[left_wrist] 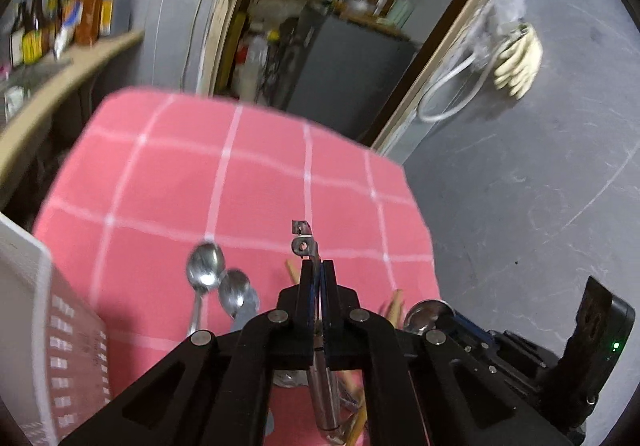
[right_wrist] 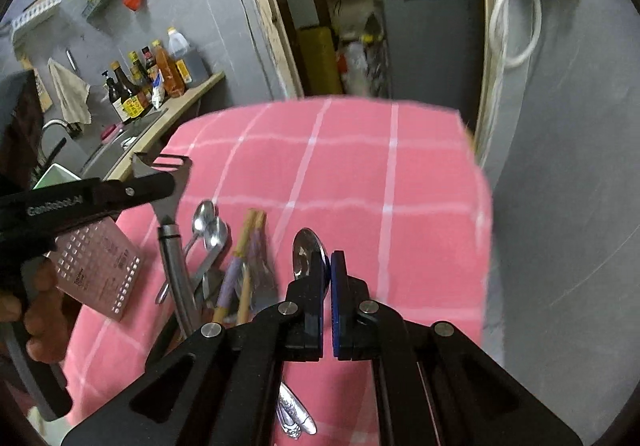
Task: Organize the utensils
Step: 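Lift both utensils and drop them into the white caddy, opening both tools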
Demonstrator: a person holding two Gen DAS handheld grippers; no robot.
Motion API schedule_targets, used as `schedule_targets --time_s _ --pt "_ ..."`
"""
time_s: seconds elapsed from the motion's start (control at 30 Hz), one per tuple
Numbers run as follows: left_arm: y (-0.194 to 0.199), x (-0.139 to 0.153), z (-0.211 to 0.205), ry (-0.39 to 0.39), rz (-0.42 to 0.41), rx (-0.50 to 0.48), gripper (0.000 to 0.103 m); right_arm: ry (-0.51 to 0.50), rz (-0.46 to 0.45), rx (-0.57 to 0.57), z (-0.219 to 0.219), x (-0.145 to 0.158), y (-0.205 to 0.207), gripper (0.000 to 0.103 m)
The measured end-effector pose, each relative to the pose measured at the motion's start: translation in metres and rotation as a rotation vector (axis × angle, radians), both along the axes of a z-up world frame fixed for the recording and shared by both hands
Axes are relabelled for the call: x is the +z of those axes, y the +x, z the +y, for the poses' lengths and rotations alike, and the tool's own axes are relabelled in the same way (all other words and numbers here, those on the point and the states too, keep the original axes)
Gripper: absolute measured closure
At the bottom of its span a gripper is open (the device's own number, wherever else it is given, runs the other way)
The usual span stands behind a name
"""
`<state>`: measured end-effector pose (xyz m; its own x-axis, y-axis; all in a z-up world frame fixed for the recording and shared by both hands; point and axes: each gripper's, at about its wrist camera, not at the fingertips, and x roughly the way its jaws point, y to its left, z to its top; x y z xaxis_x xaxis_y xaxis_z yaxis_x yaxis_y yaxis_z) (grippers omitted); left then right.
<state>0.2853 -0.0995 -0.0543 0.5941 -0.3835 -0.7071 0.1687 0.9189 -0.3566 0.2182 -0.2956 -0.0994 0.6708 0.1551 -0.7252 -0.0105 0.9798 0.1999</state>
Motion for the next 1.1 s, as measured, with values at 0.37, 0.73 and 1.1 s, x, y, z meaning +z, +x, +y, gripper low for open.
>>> schedule_targets --time_s 0.37,0.73,1.1 --pt "-0.023 0.072 0.032 -0.040 -0.230 0.020 0.100 -0.206 -0.257 -0.078 0.028 0.096 -0.023 0.101" --pt "-0.045 0.146 0.120 0.052 -0.513 0.132 0.100 -0.196 -0.579 -0.029 0.113 0.189 -0.020 0.101" --pt "-0.044 0.118 0.156 0.125 -0.539 0.083 0.100 -0.296 -0.611 0.149 0.215 0.168 -0.007 0.101"
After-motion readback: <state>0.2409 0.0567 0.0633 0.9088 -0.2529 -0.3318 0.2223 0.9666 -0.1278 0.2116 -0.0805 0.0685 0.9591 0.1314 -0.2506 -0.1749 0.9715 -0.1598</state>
